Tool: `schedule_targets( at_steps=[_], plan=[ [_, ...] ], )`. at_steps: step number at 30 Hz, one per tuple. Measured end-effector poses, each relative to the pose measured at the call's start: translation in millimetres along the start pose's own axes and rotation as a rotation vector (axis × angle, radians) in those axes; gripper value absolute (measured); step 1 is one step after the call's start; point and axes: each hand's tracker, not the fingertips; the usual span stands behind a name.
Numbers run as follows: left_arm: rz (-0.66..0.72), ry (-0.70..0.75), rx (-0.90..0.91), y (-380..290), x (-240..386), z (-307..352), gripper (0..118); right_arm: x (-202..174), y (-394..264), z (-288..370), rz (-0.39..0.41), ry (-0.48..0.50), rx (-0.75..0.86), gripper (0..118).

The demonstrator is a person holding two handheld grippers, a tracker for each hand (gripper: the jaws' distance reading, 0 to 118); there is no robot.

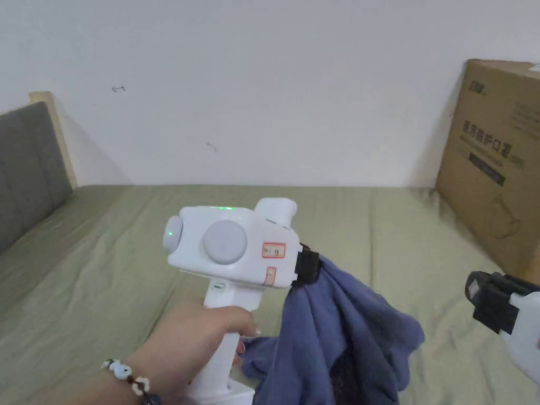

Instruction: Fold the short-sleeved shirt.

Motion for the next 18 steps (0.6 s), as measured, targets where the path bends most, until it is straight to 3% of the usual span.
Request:
schedule_targets(
  at_steps=[3,4,5,6,7,8,13,18],
  plan=[
    [0.087,-0.063,-0.118,-30,-8,-63,0,12,-9,0,0.015,-0.036,-0.028,1],
    [0.127,-0.074,-0.142,-38,-10,-78,4,17,-12,-2,0.015,-0.041,-0.038,1],
    [0.168,-0.092,-0.183,-46,-13,-93,16,20,-15,-4,0.013,-0.045,-0.051,1],
    [0.211,-0.11,-0.237,-54,-17,-105,45,22,-18,-6,0.01,-0.047,-0.066,1],
    [0.243,-0.114,-0.258,-66,-13,-107,98,23,-21,-8,0.008,-0.049,-0.078,1],
    [0.255,-0.111,-0.296,-74,-15,-113,113,26,-23,-12,0.005,-0.05,-0.09,1],
    [0.281,-0.181,-0.257,-82,-37,-85,111,26,-31,-20,-0.01,-0.043,-0.107,1],
    [0.202,-0.013,0.164,-86,-63,17,111,19,-29,-19,-0.024,-0.026,-0.058,1]
  ],
)
